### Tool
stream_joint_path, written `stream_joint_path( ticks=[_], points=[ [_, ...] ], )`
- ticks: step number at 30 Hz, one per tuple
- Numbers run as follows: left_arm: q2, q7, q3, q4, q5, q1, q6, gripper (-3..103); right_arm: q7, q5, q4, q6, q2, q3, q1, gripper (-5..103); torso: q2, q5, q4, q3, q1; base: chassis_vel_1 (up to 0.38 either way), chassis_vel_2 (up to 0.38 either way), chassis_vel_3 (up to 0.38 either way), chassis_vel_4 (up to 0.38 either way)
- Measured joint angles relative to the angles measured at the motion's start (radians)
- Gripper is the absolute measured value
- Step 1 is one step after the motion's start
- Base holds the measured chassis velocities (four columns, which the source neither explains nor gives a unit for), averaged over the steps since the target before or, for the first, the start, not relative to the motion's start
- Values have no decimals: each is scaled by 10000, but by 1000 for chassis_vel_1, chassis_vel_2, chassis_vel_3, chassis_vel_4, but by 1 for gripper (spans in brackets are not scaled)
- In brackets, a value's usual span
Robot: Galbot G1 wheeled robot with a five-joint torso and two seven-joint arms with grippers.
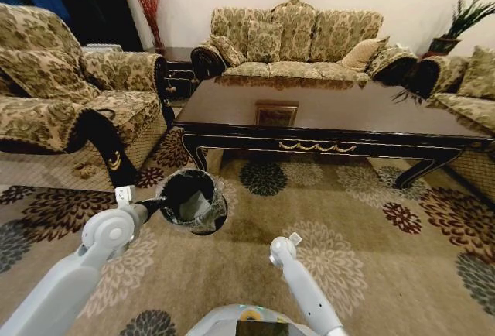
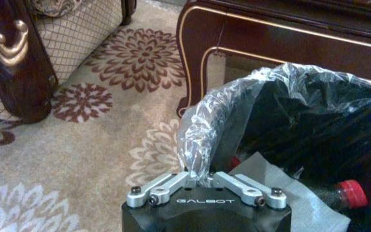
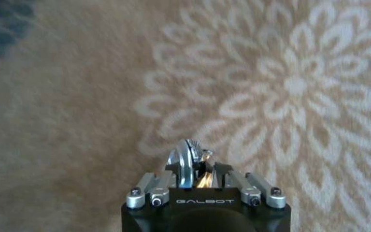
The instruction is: Move to the front of the table and pick up the trash from the floor, then place it into the trash bin.
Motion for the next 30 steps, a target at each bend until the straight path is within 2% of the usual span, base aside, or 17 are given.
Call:
stream_joint_path(
  ticks=[1, 2, 4, 5, 14, 20, 25, 28, 30],
  points=[
    [17, 3, 1, 11, -3, -17, 0, 1, 83, 4, 391, -32, -100, -76, -105, 36, -1, 0, 0, 0, 0, 0, 0, 0, 0],
    [39, 4, 1, 29, -8, -42, 0, 1, 203, 70, 864, -88, -227, -170, -223, 30, -1, 1, -1, 0, 0, 0, 0, 0, 0],
    [51, 4, 3, 44, -10, -54, 0, 1, 276, 131, 1137, -120, -299, -223, -274, 30, -2, 1, 0, 0, 0, 0, 0, 0, 0],
    [54, 4, 10, 56, -11, -66, 0, 1, 407, 242, 1598, -167, -408, -302, -341, 25, -1, 0, 0, 0, 0, 0, 0, 0, 0],
    [-57, 96, 139, 198, 87, -52, 0, 1, 1086, 928, 4156, -534, -1036, -918, -370, 25, -1, 0, 0, -1, 0, 0, 0, 0, 0],
    [-101, 238, 292, 331, 219, 62, 0, 1, 522, 407, 5360, -625, -1746, -1758, 371, 25, -1, 0, 1, -1, 0, 0, 0, 0, 0],
    [65, 255, 408, 390, 238, 59, 0, 1, 210, 558, 5994, -644, -2204, -2321, 1103, 25, -1, 1, 1, -1, 1, 0, 0, 0, 0],
    [190, 260, 515, 430, 220, -17, 0, 1, -476, 260, 6274, -495, -2641, -2830, 1874, 25, -1, 1, 4, -1, 1, 0, 0, 0, 0],
    [206, 260, 552, 444, 207, -53, 0, 1, -669, 129, 6314, -437, -2789, -2978, 2080, 25, -1, 1, 4, -1, 1, 0, 0, 0, 0]
  ],
)
